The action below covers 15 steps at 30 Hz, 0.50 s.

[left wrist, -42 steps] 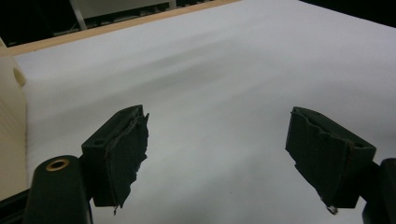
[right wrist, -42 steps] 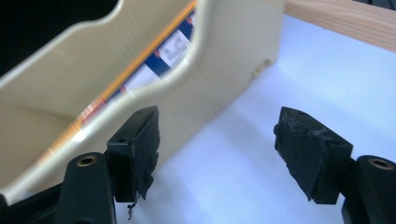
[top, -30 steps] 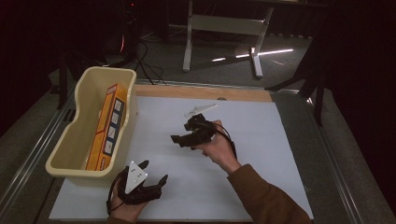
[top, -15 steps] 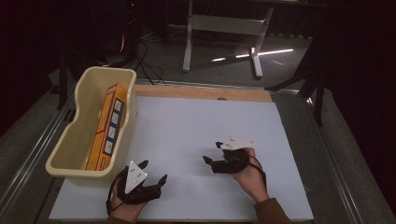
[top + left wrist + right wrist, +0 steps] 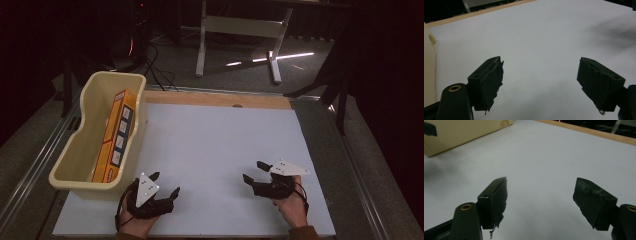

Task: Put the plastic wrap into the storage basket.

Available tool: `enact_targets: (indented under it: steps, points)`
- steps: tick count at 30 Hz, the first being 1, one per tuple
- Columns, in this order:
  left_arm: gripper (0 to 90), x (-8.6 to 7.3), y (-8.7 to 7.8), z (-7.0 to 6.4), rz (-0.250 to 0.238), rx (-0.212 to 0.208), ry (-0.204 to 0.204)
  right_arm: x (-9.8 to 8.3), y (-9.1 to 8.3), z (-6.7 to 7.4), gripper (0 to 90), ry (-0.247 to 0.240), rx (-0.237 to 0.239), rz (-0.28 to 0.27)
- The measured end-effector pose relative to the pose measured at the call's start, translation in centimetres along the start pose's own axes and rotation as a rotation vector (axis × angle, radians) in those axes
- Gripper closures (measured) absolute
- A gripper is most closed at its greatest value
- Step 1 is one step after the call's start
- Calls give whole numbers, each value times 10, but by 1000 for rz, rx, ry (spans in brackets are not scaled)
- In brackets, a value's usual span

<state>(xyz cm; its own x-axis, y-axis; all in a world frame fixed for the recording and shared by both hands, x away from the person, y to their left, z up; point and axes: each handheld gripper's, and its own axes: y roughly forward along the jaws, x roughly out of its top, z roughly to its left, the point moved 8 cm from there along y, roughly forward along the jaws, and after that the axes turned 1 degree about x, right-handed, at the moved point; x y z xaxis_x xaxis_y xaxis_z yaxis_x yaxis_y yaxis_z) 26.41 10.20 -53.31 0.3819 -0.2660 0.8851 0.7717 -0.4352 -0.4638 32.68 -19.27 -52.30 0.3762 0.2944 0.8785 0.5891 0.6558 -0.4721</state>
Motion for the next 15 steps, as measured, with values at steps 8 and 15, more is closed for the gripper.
enact_targets:
  steps: [8,15]
  points:
    - [208,0,-1,0,-2,-2,-1,-8,-17,-2,236,6,-27,-43]
    - [207,0,0,0,0,-2,3,-9,-22,4,228,-64,-19,-59]
